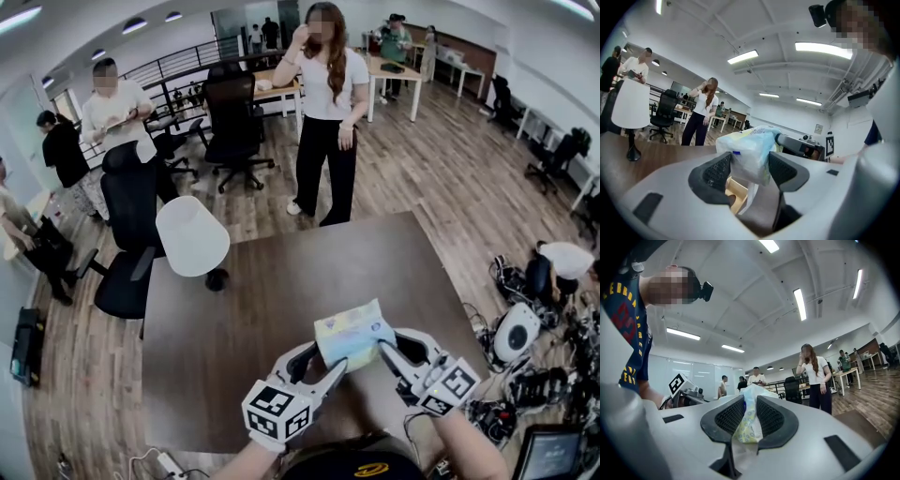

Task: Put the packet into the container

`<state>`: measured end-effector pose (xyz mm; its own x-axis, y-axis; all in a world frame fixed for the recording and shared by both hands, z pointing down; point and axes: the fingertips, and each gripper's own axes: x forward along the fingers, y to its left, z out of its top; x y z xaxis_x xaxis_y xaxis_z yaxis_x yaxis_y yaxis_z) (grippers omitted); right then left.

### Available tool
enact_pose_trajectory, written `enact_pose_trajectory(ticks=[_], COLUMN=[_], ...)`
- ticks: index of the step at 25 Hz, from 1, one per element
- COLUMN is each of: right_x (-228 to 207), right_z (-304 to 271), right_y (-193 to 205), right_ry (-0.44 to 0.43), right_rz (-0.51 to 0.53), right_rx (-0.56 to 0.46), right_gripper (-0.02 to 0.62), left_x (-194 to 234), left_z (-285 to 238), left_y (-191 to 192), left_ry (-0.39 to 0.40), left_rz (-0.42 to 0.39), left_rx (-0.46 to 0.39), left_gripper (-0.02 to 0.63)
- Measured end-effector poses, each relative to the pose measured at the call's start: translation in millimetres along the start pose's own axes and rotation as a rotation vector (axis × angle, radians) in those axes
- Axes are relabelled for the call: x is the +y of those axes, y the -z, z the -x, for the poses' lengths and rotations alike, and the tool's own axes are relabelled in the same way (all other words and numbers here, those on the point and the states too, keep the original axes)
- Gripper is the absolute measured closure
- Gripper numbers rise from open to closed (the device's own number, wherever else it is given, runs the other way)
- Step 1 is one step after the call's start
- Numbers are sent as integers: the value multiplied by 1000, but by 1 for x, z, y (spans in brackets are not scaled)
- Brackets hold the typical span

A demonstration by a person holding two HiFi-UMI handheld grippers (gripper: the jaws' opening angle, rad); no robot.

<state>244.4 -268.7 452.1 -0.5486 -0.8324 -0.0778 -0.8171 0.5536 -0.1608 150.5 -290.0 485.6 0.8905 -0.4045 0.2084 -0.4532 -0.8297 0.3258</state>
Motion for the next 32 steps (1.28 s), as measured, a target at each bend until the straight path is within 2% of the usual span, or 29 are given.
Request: enact_pose_trajectory(ticks=[4, 10, 15, 20, 26, 32], right_x=[-8, -25, -43, -58, -66, -71], right_z=[-10, -19, -19, -16, -8, -1], right_y=[4, 16, 25, 55, 94, 130], right_ry=[-70, -155, -196, -219, -224, -247], right_rz=[27, 85, 78, 62, 39, 98], right_rx=[77, 190, 213, 261, 303, 357], right_gripper=[509, 508, 508, 508, 508, 508], left_x=[8, 17, 18, 23, 29, 35], left_z=[-7, -22, -36, -49, -58, -65], left_y=[-2, 7, 15, 40, 72, 103], left_ry=[-52, -123, -187, -244, -278, -287], left_rz=[-104, -158, -172, -187, -204, -254], left_rx=[-6, 6, 14, 66, 128, 178], left_gripper=[347, 347, 347, 347, 347, 347])
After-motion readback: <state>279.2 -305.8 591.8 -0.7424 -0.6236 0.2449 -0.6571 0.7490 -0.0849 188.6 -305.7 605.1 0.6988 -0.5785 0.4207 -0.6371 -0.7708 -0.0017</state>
